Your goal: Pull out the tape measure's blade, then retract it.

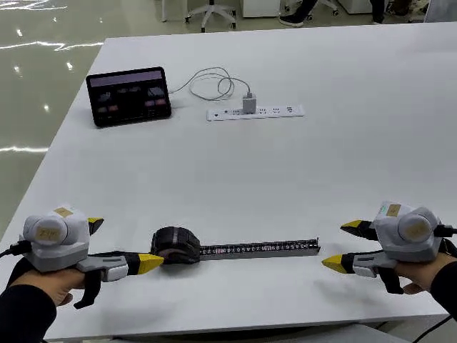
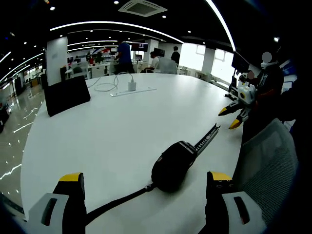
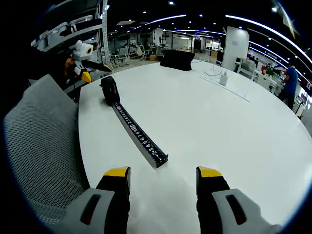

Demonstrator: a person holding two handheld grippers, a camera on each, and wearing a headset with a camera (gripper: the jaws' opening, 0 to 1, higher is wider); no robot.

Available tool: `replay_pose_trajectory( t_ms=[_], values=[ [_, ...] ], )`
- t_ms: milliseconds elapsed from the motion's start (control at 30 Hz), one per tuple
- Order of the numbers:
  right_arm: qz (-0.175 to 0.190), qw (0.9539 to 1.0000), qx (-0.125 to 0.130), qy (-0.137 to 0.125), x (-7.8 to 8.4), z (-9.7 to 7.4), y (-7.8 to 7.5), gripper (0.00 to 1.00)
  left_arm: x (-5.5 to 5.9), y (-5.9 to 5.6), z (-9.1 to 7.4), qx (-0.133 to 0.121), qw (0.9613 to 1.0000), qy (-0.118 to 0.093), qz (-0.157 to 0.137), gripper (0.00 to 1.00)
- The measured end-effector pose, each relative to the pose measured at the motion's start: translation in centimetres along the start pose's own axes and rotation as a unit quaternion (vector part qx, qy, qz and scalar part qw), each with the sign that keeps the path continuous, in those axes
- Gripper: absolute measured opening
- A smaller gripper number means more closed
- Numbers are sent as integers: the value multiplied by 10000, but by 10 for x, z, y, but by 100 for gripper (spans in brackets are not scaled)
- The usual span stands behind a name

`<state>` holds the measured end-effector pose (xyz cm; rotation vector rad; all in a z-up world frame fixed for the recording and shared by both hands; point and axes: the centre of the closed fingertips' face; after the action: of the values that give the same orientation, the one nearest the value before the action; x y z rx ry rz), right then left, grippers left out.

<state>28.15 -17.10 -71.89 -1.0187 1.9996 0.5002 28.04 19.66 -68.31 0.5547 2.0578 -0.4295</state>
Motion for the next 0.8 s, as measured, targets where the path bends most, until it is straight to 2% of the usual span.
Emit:
replay_pose_trajectory(
  t_ms=[67,267,400,467,533,700,800],
  values=[
    [7,10000,58,-6,-3,-4,1,52,1,0,-1,6,10000,10,2,100],
    [75,9997,203,-142,-12,-14,4,57,-9,-4,-9,11,9997,-218,-82,100],
    [147,9993,288,-174,-10,-22,2,59,-7,-4,-13,12,9998,-176,57,100],
    [234,9991,316,-187,-9,-28,1,61,-9,-9,-17,154,9995,-260,-63,100],
    [328,9986,375,-184,-6,-33,-1,64,-7,-7,-20,93,9997,-237,-36,100],
    [433,9978,486,-139,0,-43,-2,65,-3,-7,-26,36,9998,-194,-86,100],
    [383,9978,537,-15,4,-48,-1,70,-1,-7,-30,-49,9999,-139,90,100]
  ],
)
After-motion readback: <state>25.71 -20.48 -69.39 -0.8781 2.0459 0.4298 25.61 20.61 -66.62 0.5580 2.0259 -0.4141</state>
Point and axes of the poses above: the centre of the closed fingertips' face, and the gripper's own axes: z roughly forward along the fingers, y roughly to its left, x roughly out of its underside, and after that the axes turned 7 degrees about -y, right-handed
